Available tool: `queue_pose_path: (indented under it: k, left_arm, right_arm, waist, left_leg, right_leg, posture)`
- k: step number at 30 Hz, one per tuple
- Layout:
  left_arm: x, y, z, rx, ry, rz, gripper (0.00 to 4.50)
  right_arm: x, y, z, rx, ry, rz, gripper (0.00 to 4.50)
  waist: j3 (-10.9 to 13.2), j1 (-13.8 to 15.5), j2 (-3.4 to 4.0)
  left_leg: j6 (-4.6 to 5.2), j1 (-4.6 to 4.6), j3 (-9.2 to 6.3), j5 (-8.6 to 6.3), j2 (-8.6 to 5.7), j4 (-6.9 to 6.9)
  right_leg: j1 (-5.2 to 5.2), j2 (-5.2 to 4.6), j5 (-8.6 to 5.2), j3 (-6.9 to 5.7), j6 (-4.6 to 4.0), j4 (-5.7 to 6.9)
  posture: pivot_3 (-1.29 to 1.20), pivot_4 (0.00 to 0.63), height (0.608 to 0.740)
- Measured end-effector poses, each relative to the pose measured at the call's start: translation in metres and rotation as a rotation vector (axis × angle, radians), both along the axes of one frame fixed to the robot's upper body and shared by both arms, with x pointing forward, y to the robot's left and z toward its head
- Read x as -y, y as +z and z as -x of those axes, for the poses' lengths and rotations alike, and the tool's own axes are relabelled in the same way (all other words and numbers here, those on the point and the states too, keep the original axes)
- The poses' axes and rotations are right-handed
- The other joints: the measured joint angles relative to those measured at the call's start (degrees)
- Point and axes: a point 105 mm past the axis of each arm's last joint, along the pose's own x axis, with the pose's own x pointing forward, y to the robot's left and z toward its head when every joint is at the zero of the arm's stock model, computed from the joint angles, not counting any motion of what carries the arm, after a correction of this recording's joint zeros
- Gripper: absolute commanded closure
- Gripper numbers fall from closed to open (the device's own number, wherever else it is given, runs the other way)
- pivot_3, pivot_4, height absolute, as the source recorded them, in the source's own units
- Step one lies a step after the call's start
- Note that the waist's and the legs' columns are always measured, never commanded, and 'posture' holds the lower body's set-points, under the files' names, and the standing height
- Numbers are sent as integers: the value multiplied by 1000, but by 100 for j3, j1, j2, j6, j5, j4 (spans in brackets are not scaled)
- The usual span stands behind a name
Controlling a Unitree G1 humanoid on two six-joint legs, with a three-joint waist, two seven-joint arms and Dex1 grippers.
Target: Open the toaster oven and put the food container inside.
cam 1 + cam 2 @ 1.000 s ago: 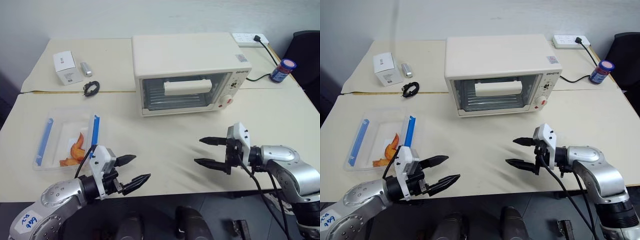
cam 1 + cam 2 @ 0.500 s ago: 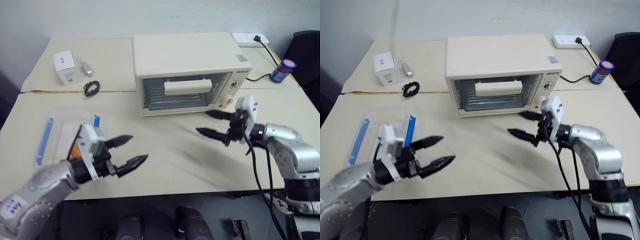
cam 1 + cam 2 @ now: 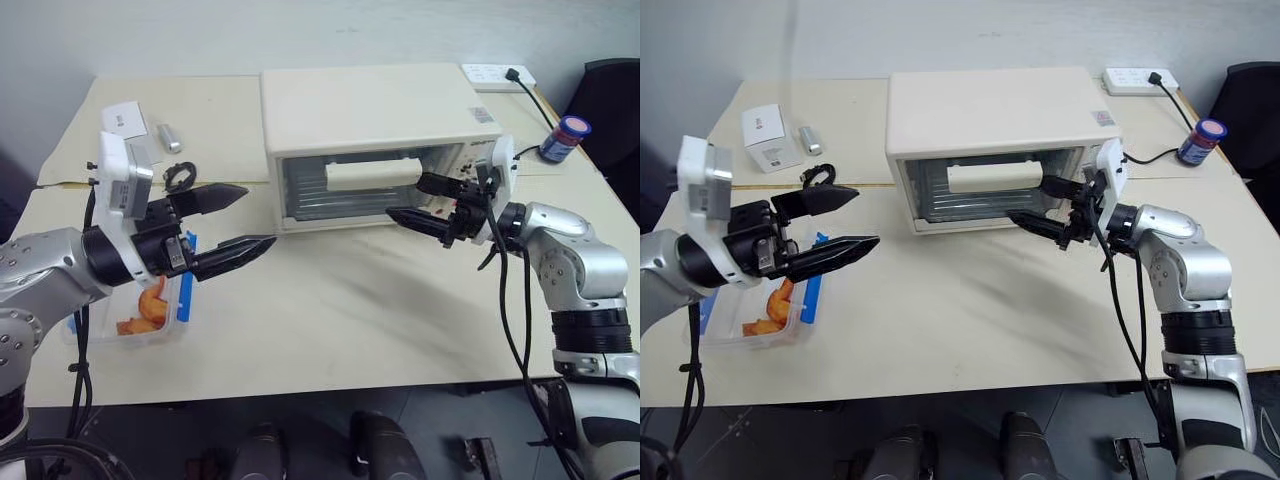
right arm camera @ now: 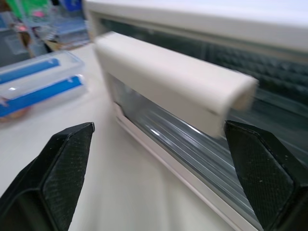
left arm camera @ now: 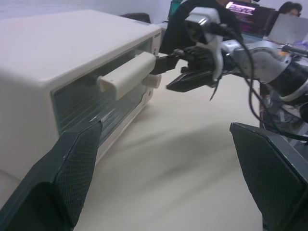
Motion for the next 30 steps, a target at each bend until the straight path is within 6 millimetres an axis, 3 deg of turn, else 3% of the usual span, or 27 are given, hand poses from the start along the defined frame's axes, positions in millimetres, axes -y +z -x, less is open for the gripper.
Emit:
queue_pose_path:
  k: [6, 13, 17, 21, 27, 30]
  left_arm:
    - [2, 13, -24, 62, 34, 10, 0]
    - [18, 22, -59, 126, 28, -22, 2097]
    - [28, 9, -79, 149, 17, -121, 3384]
    - [44, -11, -79, 142, -68, -194, 4482]
    - [59, -32, -75, 131, -142, -284, 4482]
    - [67, -47, -75, 119, -153, -325, 4482]
  right_arm:
    - [-3, -24, 25, -58, 69, 28, 59]
    - [-2, -40, 36, -80, 54, 51, 0]
    - [-1, -48, 37, -84, 28, 53, 0]
    - [0, -50, 36, -80, 6, 48, 0]
    - [1, -52, 40, -73, -12, 55, 0]
    - [13, -56, 49, -92, -47, 92, 0]
  waist:
    - [0, -5, 0]
    - [0, -9, 0]
    - [0, 4, 0]
    - [0, 4, -1]
    - [0, 5, -1]
    - [0, 66, 0]
  left_leg:
    - [0, 1, 3, 0, -1, 0]
    - [-3, 1, 5, 1, -1, -2]
    - [-3, 0, 7, 2, -1, 1]
    - [-3, -2, 6, 2, -1, 1]
    - [-2, -1, 5, 2, -1, 4]
    - [0, -5, 3, 1, -1, 7]
  right_leg:
    - [0, 1, 1, 0, 2, -1]
    - [-2, 6, 2, -1, 3, -3]
    - [0, 7, 2, -1, 5, -5]
    - [-1, 7, 3, -2, 6, -6]
    - [0, 6, 3, -1, 6, -4]
    - [1, 5, 4, -1, 8, -5]
  posture:
    - [0, 150, 740]
    - [0, 150, 740]
    - [0, 150, 740]
    - [0, 150, 740]
    - [0, 150, 740]
    - [0, 150, 740]
